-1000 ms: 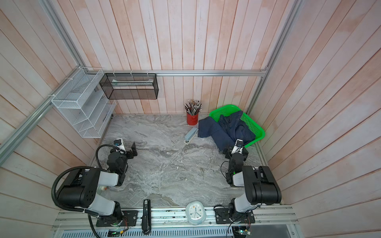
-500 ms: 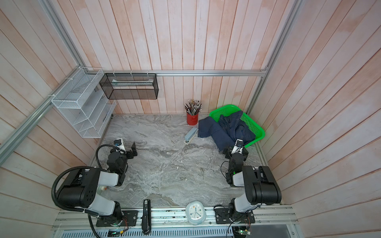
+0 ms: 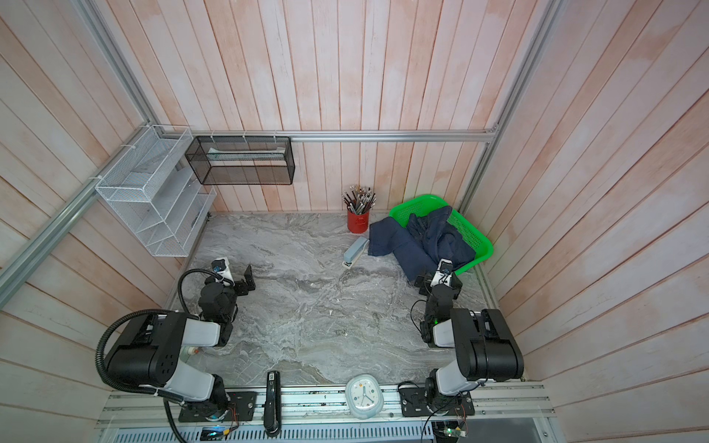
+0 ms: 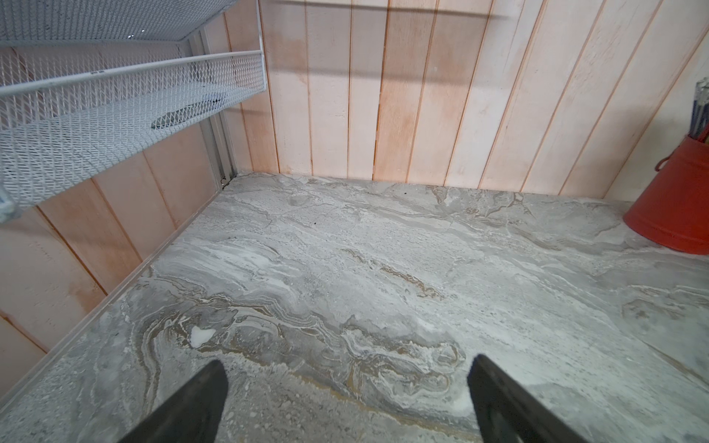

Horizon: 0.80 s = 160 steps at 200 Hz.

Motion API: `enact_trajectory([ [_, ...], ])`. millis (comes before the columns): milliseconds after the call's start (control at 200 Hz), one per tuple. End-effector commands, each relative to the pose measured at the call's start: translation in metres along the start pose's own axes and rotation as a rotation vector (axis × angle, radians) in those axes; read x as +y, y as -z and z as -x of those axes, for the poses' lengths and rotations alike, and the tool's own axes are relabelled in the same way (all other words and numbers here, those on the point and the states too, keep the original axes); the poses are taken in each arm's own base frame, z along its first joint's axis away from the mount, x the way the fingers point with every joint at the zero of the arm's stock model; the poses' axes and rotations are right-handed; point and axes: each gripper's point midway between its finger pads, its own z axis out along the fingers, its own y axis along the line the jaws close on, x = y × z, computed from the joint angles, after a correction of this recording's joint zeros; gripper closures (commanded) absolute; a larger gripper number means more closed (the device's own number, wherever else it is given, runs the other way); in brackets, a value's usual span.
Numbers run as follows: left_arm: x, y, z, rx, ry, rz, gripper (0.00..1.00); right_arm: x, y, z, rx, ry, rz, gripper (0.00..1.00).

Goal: Fold and stack the trousers
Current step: Pick up the trousers from the basket.

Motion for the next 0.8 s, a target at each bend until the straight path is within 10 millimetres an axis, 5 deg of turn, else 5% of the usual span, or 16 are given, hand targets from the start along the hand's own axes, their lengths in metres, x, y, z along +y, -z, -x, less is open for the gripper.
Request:
enact_trajectory([
  [0, -0.002, -0.002, 0.007, -0.021, -0.002, -0.015, 0.00, -0.003, -0.001, 0.005, -0.009, -0.013, -0.020, 0.02],
  [225, 0.008, -0.001, 0.019, -0.032, 0.017, 0.047, 0.00, -0.005, 0.000, 0.010, -0.031, -0.024, -0.029, 0.02],
  [320, 0.019, -0.003, 0.047, 0.021, 0.045, 0.129, 0.06, 0.002, 0.001, 0.013, -0.020, 0.011, -0.010, 0.02],
  [455, 0.024, 0.005, 0.099, -0.009, 0.189, 0.168, 0.14, 0.004, 0.003, 0.050, -0.055, 0.055, -0.132, 0.02],
  [655, -0.009, 0.007, 0.146, 0.060, 0.246, 0.064, 0.18, 0.022, 0.000, 0.135, -0.058, -0.257, -0.037, 0.08],
  [795, -0.061, 0.010, 0.158, 0.160, 0.180, -0.060, 0.18, 0.037, -0.024, 0.162, 0.081, -0.327, 0.010, 0.10],
])
